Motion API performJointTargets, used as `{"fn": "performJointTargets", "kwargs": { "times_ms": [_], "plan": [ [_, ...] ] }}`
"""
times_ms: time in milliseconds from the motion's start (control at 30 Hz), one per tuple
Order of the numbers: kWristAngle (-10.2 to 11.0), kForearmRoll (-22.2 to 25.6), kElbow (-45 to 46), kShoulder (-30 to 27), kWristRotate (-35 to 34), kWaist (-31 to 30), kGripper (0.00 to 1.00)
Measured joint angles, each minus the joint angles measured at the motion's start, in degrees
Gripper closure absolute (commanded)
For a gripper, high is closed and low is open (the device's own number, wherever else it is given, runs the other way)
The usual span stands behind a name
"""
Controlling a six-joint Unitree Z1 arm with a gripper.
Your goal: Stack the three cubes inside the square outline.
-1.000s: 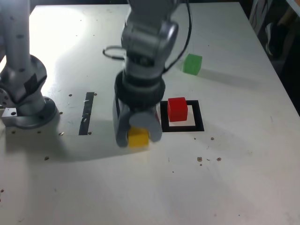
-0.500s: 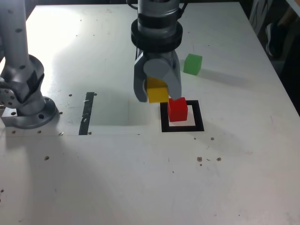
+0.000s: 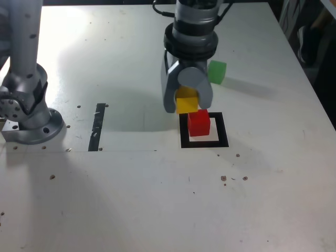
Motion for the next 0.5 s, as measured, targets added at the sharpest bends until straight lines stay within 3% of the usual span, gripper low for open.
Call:
{"fn": "performJointTargets", "kwargs": {
  "times_ms": [233, 500],
  "plan": [
    [0.34, 5.02, -7.03, 3.97, -0.67, -1.28, 0.8],
    [0.31, 5.47, -7.84, 6.59, -1.63, -1.39, 0.78]
  ]
}}
